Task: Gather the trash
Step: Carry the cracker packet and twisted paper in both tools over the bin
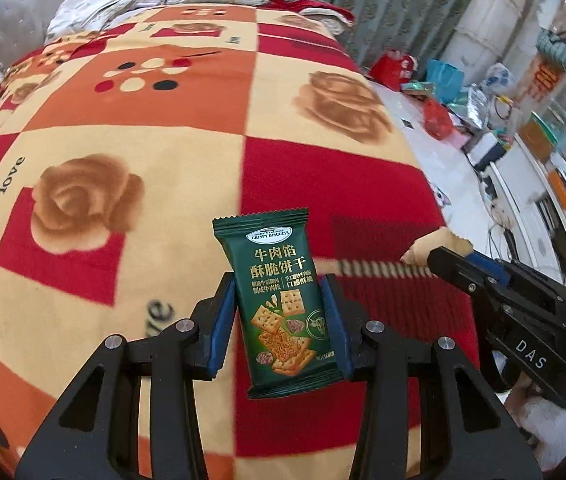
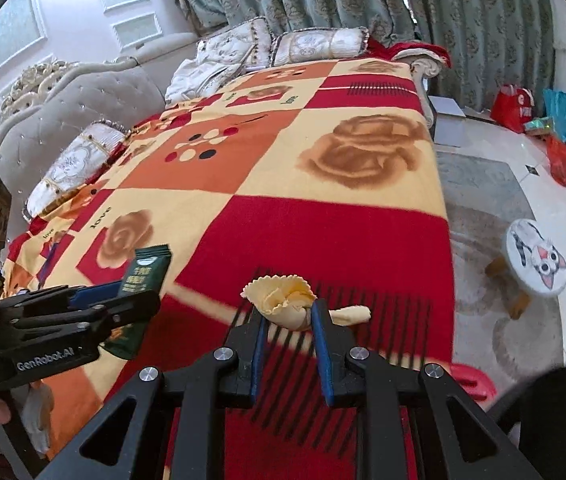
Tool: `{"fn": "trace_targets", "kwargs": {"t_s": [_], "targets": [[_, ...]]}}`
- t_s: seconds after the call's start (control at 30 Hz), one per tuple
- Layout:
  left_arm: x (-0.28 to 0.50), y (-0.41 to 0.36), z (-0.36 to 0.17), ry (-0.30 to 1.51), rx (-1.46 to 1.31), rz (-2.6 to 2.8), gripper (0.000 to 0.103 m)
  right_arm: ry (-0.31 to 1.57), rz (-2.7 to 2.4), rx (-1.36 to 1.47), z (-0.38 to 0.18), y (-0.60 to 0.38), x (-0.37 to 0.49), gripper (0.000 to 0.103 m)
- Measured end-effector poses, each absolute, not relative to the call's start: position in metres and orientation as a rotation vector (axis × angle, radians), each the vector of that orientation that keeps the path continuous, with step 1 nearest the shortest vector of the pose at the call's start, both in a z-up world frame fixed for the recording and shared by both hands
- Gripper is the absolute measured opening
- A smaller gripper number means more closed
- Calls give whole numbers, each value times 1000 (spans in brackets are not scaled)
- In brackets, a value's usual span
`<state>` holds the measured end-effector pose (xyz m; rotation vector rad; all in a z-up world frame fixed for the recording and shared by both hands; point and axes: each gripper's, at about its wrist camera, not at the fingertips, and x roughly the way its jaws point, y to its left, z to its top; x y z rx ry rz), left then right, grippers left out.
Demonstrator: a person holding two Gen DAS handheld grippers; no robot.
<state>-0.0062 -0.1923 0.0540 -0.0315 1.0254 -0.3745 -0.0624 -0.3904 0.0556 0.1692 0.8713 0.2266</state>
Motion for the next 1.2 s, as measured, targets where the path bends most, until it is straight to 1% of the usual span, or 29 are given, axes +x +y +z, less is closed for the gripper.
{"fn": "trace_targets", "kwargs": {"t_s": [0.27, 0.43, 0.47, 0.53, 0.77, 0.8, 0.83, 0.9, 1.2], "targets": [[-34, -205, 60, 1014, -13, -411, 40, 844, 225, 202, 71, -396, -103, 21], [-41, -205, 62, 1010, -6, -412, 40, 871, 212, 213, 64, -399, -112, 21], [-42, -204, 62, 1009, -5, -411, 40, 877, 200, 206, 62, -399, -112, 22], [-44, -202, 62, 1007, -4, -408, 40, 918, 194, 215, 53, -397, -106, 35], [-44, -198, 59, 1017, -9, -398, 40, 969, 196, 187, 23, -380, -82, 35], [-43, -198, 59, 1019, -8, -398, 40, 973, 191, 175, 19, -379, -80, 34], [-44, -198, 59, 1019, -6, -399, 40, 965, 177, 159, 18, -378, -81, 26], [-45, -200, 59, 1018, -4, -404, 40, 957, 179, 167, 21, -382, -85, 18], [-54, -227, 69, 1001, 9, -464, 40, 888, 166, 176, 54, -411, -126, 18]]}}
